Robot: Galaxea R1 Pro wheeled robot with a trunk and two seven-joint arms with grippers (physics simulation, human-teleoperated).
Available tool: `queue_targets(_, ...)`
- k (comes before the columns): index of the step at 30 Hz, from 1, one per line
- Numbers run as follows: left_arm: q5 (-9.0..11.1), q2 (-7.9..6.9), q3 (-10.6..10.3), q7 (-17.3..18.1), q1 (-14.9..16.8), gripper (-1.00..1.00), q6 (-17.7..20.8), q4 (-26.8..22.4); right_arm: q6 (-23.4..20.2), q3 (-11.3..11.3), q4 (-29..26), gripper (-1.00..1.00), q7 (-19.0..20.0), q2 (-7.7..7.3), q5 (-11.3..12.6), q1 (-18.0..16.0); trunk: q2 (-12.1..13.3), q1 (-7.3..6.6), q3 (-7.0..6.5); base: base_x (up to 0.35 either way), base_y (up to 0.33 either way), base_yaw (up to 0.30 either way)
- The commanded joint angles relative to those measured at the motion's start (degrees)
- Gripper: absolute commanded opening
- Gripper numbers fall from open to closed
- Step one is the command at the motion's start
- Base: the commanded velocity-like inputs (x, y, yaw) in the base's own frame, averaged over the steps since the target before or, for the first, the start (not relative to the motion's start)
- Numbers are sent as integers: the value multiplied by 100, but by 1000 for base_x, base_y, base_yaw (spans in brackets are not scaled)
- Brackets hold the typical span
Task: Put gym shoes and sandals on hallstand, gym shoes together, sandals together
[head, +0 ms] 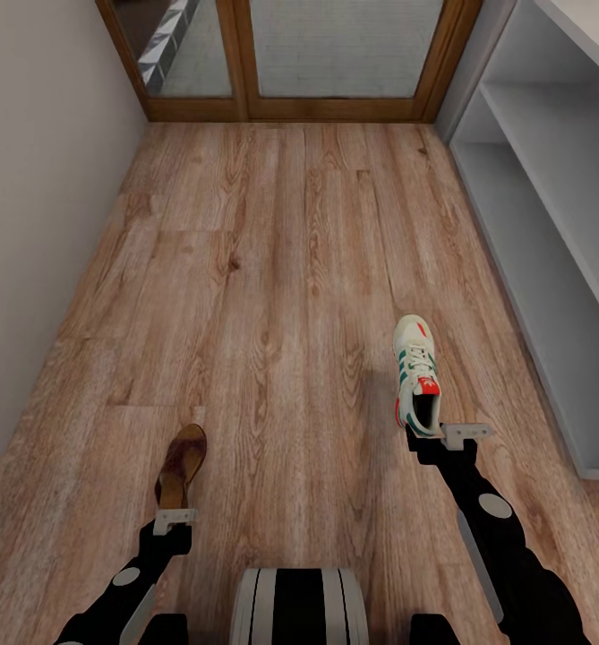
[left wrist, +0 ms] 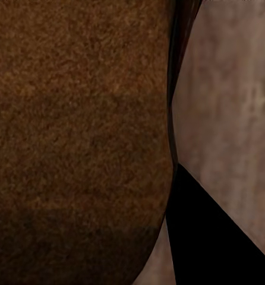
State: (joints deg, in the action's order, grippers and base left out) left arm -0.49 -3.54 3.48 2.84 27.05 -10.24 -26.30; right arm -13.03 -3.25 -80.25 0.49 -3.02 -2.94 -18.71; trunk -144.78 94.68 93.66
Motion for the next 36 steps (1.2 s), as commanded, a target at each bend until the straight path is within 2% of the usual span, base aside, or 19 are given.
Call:
queue_targets(1,-32,3,28,23,2,-100,-13,3,-33,0,-8,-100,4,0,-31,-1,-1,-1,3,0,0,0)
queue_targets(14,-37,-14,28,83,-23,-100,-13,-100,-33,5,15,-100,4,12,-31,-1,-1,-1,3,0,0,0)
queue_targets(22,-52,-41,40,75,-24,-100,-13,-88,-15,16,532,-100,11,19,-45,5,10,-21,-175,0,0,0)
queue_targets(28,-54,-65,57,58,-30,-100,-124,-95,7,34,673,-100,16,24,-54,4,18,-37,-307,0,0,0)
queue_targets(29,-62,-73,63,36,-94,-100,-370,-82,19,40,786,-100,9,27,-50,6,19,-40,-330,0,0,0)
queue_targets(31,-64,-102,75,28,-255,-100,-512,-89,36,47,829,-100,4,29,-43,7,22,-45,-374,0,0,0)
queue_targets(35,-30,-200,86,19,-422,-100,-578,-87,49,57,866,-100,7,29,-42,6,27,-55,-463,0,0,0)
queue_targets(36,-18,-238,84,16,-490,-100,-613,-84,103,60,1032,-100,-4,29,-43,4,28,-58,-485,0,0,0)
